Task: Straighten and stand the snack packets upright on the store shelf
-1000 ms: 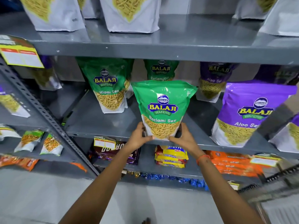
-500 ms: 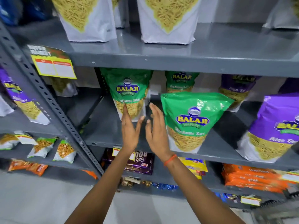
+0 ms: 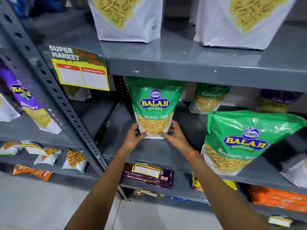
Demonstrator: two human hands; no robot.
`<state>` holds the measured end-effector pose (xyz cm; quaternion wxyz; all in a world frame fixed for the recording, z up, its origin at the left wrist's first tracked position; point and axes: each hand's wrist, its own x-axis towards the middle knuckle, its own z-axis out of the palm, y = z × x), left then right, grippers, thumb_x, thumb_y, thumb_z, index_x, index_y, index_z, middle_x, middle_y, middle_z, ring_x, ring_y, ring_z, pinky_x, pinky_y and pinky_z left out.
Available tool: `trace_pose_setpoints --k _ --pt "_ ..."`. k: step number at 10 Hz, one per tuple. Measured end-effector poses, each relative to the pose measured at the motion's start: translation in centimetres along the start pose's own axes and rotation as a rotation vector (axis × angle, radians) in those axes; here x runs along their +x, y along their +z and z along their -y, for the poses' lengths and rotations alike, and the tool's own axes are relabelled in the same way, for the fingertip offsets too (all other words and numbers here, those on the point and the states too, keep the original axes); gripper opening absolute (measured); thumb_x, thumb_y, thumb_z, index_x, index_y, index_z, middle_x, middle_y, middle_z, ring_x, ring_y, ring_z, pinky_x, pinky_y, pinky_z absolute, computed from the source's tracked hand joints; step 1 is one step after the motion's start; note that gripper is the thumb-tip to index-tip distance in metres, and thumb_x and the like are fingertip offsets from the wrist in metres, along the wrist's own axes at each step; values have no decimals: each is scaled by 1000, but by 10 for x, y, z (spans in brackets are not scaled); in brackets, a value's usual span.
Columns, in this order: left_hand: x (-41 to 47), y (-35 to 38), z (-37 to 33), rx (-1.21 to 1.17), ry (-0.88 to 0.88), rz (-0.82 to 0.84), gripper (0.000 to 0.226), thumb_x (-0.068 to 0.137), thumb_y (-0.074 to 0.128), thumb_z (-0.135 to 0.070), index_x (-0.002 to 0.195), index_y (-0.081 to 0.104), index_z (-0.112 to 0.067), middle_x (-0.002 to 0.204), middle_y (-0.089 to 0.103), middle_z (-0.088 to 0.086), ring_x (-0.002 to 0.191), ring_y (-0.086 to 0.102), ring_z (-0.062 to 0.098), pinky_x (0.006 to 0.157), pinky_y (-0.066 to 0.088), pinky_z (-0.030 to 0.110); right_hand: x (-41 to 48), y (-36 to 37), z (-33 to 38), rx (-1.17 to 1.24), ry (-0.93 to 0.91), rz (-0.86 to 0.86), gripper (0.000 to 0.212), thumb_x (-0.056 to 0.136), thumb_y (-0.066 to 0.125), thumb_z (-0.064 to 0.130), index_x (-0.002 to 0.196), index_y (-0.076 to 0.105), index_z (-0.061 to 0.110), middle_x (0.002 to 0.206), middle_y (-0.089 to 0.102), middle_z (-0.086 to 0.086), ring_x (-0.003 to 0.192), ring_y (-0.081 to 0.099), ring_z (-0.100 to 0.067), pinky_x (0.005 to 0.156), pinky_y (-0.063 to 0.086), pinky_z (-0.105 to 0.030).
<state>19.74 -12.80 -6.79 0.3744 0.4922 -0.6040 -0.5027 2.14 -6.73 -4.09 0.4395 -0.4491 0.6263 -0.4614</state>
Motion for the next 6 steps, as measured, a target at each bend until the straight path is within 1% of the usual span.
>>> trace_pose_setpoints --k 1,2,3,4,5,6 --pt "-32 -12 9 4 -19 69 42 77 67 0 114 47 1 115 61 15 101 60 21 77 53 10 -29 9 -24 -65 -35 -44 62 73 74 16 125 40 16 130 53 -12 116 53 -20 101 46 -39" --pt "-59 -23 17 -15 -23 111 41 77 69 -4 113 49 -5 114 63 10 104 62 18 90 53 24 -54 20 -35 -108 -48 -74 64 71 76 26 123 40 17 126 54 -8 115 54 -20 98 47 -38" --pt "-75 -28 15 3 -17 139 44 78 68 -9 118 49 -10 115 63 2 101 62 -2 81 50 7 -71 28 -34 -68 -83 -66 60 75 74 20 123 38 16 121 51 -2 111 51 -14 89 43 -20" --pt "-81 -30 14 4 -13 141 48 80 68 -11 123 47 -10 120 62 1 106 60 -2 88 48 13 -77 31 -33 -59 -86 -88 60 74 74 21 121 37 21 122 49 -2 109 50 -13 87 42 -19" --pt "-89 -32 5 54 -40 153 47 80 67 -10 123 46 -11 120 61 -1 106 60 -2 99 47 30 -83 31 -26 -100 -55 -94 59 74 73 19 121 38 19 125 51 -7 112 51 -16 87 44 -18" --pt "-95 -26 -5 160 -50 111 48 80 67 -20 122 45 -9 123 60 5 113 59 18 97 46 36 -84 28 -20 -218 -56 -114 60 76 69 19 126 38 11 129 50 -14 121 47 -26 100 44 -37"
